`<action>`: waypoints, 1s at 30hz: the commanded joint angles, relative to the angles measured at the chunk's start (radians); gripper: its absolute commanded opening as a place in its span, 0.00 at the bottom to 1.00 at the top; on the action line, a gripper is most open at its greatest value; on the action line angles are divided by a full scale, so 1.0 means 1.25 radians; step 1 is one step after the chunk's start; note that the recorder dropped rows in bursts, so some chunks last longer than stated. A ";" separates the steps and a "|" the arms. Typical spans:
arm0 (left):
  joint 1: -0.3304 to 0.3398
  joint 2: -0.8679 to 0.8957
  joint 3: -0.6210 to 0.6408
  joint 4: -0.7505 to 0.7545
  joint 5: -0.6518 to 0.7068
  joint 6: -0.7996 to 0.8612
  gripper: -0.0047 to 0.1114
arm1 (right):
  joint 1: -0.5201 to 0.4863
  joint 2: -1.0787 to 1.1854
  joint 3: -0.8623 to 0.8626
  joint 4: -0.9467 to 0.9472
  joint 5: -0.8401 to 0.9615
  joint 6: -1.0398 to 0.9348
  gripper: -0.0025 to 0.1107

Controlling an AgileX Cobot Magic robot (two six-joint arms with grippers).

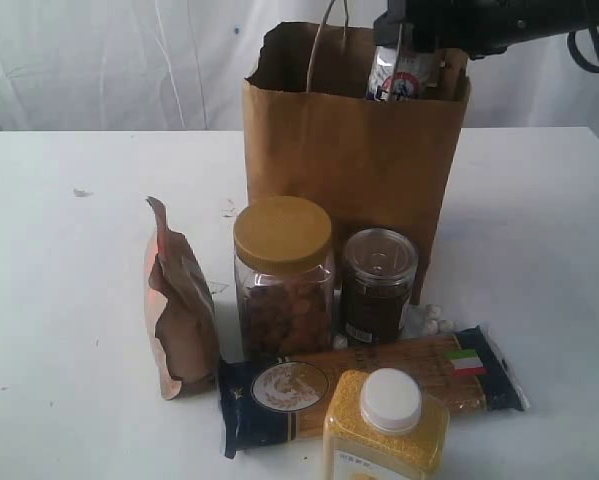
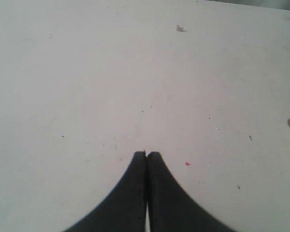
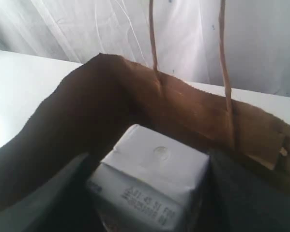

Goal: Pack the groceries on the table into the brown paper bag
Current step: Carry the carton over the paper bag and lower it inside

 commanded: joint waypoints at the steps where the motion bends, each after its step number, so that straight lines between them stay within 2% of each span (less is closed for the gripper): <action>1: -0.003 -0.004 0.003 0.001 -0.002 0.000 0.04 | 0.001 -0.006 -0.007 0.008 -0.001 -0.006 0.55; 9: -0.003 -0.004 0.003 0.001 -0.002 0.000 0.04 | 0.001 -0.006 -0.007 -0.072 0.034 0.004 0.55; 18: -0.003 -0.004 0.003 0.001 -0.002 0.000 0.04 | 0.001 -0.006 -0.007 -0.075 0.049 0.004 0.55; 25: -0.003 -0.004 0.003 0.001 -0.002 0.000 0.04 | 0.001 -0.004 -0.007 -0.112 0.045 0.007 0.64; 30: -0.003 -0.004 0.003 0.001 -0.002 0.000 0.04 | 0.001 -0.004 -0.007 -0.116 0.049 0.043 0.65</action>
